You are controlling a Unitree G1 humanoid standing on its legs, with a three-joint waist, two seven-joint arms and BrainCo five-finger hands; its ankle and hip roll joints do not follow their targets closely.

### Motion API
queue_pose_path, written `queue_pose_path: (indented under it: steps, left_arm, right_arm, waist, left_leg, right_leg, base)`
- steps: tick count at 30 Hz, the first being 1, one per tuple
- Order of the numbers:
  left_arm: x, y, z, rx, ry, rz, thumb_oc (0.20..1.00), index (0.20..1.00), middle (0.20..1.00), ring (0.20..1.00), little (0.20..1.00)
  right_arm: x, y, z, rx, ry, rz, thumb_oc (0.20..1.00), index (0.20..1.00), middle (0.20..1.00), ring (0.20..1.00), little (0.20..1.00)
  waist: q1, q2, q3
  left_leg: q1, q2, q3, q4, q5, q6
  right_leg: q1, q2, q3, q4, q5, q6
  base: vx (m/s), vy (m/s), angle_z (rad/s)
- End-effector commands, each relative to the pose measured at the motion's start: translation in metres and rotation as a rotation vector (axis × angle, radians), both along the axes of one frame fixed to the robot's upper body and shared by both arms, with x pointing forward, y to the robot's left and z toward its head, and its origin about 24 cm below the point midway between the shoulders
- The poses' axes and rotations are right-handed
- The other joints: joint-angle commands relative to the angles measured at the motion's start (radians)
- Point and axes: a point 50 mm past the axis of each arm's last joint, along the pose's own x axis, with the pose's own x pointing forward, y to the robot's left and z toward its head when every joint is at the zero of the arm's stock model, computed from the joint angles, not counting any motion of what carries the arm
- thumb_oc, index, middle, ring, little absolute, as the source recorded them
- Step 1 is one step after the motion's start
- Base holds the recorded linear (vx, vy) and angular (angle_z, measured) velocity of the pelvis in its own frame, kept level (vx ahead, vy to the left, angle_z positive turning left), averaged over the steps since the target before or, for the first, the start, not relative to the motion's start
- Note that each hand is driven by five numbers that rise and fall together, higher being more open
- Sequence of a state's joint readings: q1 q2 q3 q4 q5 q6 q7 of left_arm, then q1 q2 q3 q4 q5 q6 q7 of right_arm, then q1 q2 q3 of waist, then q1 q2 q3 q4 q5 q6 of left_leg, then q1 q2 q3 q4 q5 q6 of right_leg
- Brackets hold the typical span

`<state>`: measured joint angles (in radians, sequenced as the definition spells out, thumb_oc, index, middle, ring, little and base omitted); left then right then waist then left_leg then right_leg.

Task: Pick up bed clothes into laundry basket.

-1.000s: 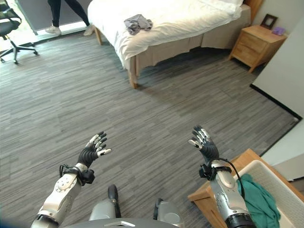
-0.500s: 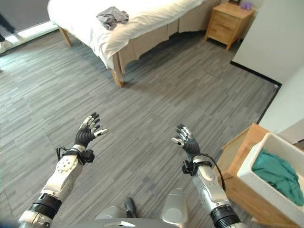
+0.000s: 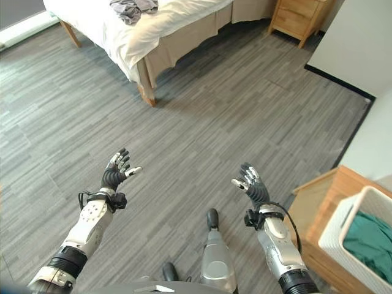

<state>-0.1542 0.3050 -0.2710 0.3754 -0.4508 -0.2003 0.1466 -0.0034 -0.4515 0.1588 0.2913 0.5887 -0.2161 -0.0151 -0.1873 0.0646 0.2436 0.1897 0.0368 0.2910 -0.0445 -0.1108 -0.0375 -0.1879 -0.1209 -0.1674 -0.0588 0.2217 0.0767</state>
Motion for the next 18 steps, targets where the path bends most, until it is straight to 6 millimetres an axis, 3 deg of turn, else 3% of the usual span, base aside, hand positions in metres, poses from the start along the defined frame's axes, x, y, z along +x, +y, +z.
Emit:
queue_pose_path:
  steps: [1, 2, 3, 5, 8, 10, 15, 18]
  left_arm:
    - [0.016, -0.004, 0.035, -0.004, -0.173, -0.042, 1.000, 1.000, 1.000, 1.000, 1.000]
    - [0.017, -0.009, 0.037, -0.037, -0.180, -0.051, 1.000, 1.000, 1.000, 1.000, 1.000]
    - [0.017, -0.010, 0.039, -0.052, -0.190, -0.056, 1.000, 1.000, 1.000, 1.000, 1.000]
    - [0.019, -0.012, 0.043, -0.075, -0.206, -0.056, 1.000, 1.000, 1.000, 1.000, 1.000]
    - [0.021, -0.019, 0.039, -0.089, -0.182, -0.058, 1.000, 1.000, 1.000, 1.000, 1.000]
    - [0.021, -0.020, 0.037, -0.089, -0.175, -0.049, 1.000, 1.000, 1.000, 1.000, 1.000]
    - [0.015, -0.016, 0.027, -0.099, -0.144, -0.024, 1.000, 1.000, 1.000, 1.000, 1.000]
    - [0.015, -0.015, 0.026, -0.099, -0.142, -0.012, 1.000, 1.000, 1.000, 1.000, 1.000]
  right_arm:
    - [0.008, -0.005, 0.024, -0.009, -0.141, -0.012, 1.000, 1.000, 1.000, 1.000, 1.000]
    - [0.010, -0.006, 0.026, -0.019, -0.142, -0.009, 1.000, 1.000, 1.000, 1.000, 1.000]
    - [0.012, -0.005, 0.027, -0.023, -0.149, -0.002, 1.000, 1.000, 1.000, 1.000, 1.000]
    - [0.012, -0.007, 0.028, -0.034, -0.148, 0.003, 1.000, 1.000, 1.000, 1.000, 1.000]
    - [0.011, -0.012, 0.028, -0.040, -0.144, -0.029, 1.000, 1.000, 1.000, 1.000, 1.000]
    - [0.010, -0.016, 0.031, -0.039, -0.157, -0.048, 1.000, 1.000, 1.000, 1.000, 1.000]
    - [0.014, -0.015, 0.030, -0.057, -0.156, -0.061, 1.000, 1.000, 1.000, 1.000, 1.000]
    - [0.015, -0.015, 0.030, -0.053, -0.156, -0.062, 1.000, 1.000, 1.000, 1.000, 1.000]
  waist:
    - [-0.014, -0.039, -0.036]
    - [-0.010, -0.029, -0.030]
    - [-0.003, -0.031, -0.020]
    - [0.011, -0.048, -0.005]
    - [0.021, -0.061, 0.008]
    - [0.030, -0.054, 0.011]
    - [0.064, -0.021, 0.014]
    - [0.068, -0.017, 0.017]
  left_leg:
    - [-0.055, 0.040, 0.012, 0.158, 0.001, -0.041]
    - [-0.112, 0.094, 0.007, 0.353, 0.069, -0.079]
    - [-0.141, 0.114, -0.003, 0.452, 0.112, -0.099]
    - [-0.188, 0.130, -0.010, 0.550, 0.159, -0.110]
    - [-0.283, 0.172, 0.051, 0.469, 0.133, -0.098]
    - [-0.340, 0.172, 0.093, 0.293, 0.179, -0.083]
    - [-0.373, 0.158, -0.008, 0.053, 0.339, -0.116]
    - [-0.383, 0.158, -0.020, 0.021, 0.361, -0.122]
  right_leg:
    - [-0.009, -0.035, 0.008, 0.086, -0.072, 0.080]
    - [0.033, -0.020, -0.020, 0.092, -0.108, 0.044]
    - [0.059, -0.010, -0.025, 0.094, -0.126, 0.026]
    - [0.099, -0.010, -0.038, 0.090, -0.159, 0.002]
    - [0.165, -0.022, -0.033, 0.075, -0.190, 0.010]
    - [0.175, -0.022, -0.032, 0.082, -0.202, 0.018]
    - [0.229, 0.020, 0.029, 0.095, -0.256, 0.014]
    - [0.249, 0.027, 0.043, 0.091, -0.270, 0.015]
  base:
    - [0.25, -0.243, -0.10]
    - [0.33, -0.342, -0.11]
    - [0.33, -0.358, 0.00]
    - [0.22, -0.245, 0.10]
    - [0.23, -0.109, -0.04]
    - [0.23, 0.001, 0.22]
    - [0.34, 0.060, -0.43]
    - [0.31, 0.076, -0.54]
